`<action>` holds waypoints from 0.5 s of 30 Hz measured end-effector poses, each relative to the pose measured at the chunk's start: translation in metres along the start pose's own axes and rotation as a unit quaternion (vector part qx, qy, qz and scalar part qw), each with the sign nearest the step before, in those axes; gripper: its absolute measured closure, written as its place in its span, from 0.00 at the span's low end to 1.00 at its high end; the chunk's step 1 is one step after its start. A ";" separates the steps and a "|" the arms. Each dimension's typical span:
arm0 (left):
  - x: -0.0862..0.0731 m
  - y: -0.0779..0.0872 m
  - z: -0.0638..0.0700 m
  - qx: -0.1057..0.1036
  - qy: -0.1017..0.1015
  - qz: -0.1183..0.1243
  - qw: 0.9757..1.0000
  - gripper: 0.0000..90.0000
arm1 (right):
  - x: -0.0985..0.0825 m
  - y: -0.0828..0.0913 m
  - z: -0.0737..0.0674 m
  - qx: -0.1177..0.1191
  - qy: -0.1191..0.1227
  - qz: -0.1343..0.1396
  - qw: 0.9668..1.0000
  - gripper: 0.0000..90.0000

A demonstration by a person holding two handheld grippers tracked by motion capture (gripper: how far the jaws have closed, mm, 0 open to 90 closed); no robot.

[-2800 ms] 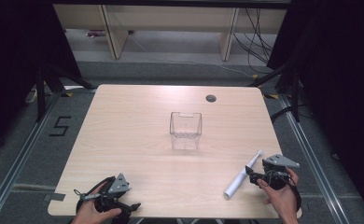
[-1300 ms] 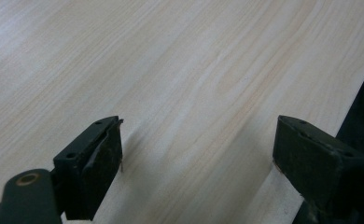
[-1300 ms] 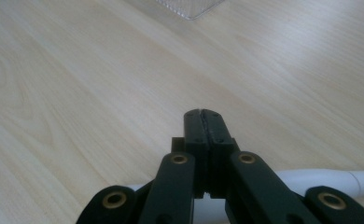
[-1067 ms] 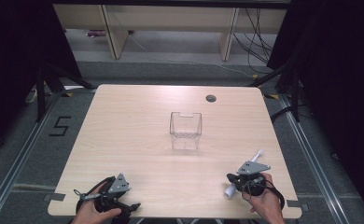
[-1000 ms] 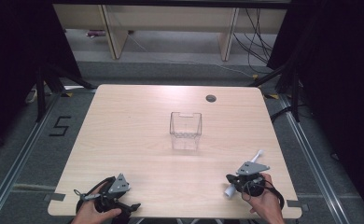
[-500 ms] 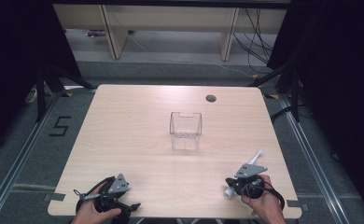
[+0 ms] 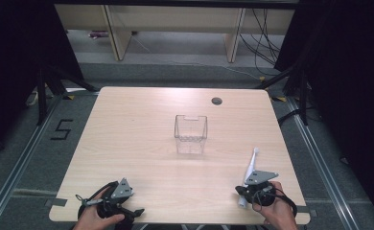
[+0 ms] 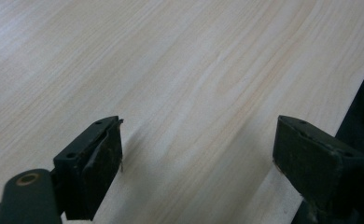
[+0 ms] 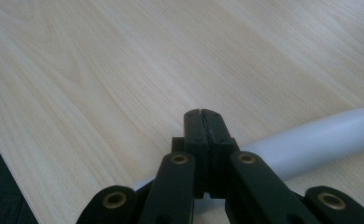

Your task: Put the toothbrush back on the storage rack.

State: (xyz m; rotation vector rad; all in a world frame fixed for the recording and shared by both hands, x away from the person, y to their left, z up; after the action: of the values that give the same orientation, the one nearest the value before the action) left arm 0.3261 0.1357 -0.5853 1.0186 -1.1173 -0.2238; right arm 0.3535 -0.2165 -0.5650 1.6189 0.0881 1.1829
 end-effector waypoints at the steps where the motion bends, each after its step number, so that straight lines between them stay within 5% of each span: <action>1: 0.000 0.000 0.000 0.000 0.000 0.000 1.000 0.17 | 0.000 0.000 0.000 0.000 0.000 0.000 1.000 1.00; 15: 0.000 0.000 0.000 0.000 0.001 -0.001 1.000 0.17 | -0.013 0.011 0.013 -0.015 -0.012 -0.011 1.000 1.00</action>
State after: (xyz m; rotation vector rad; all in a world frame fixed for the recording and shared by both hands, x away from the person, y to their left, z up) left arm 0.3262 0.1357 -0.5856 1.0193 -1.1154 -0.2238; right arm 0.3512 -0.2380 -0.5641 1.6023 0.0734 1.1424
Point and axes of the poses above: each handheld gripper's, and its own axes: y roughly backward along the jaws, x roughly out of its top, z roughly to its right, the point moved 10 cm from there along -y, roughly forward along the jaws, and after that the axes turned 4 degrees about -x, right-handed, at the moved point
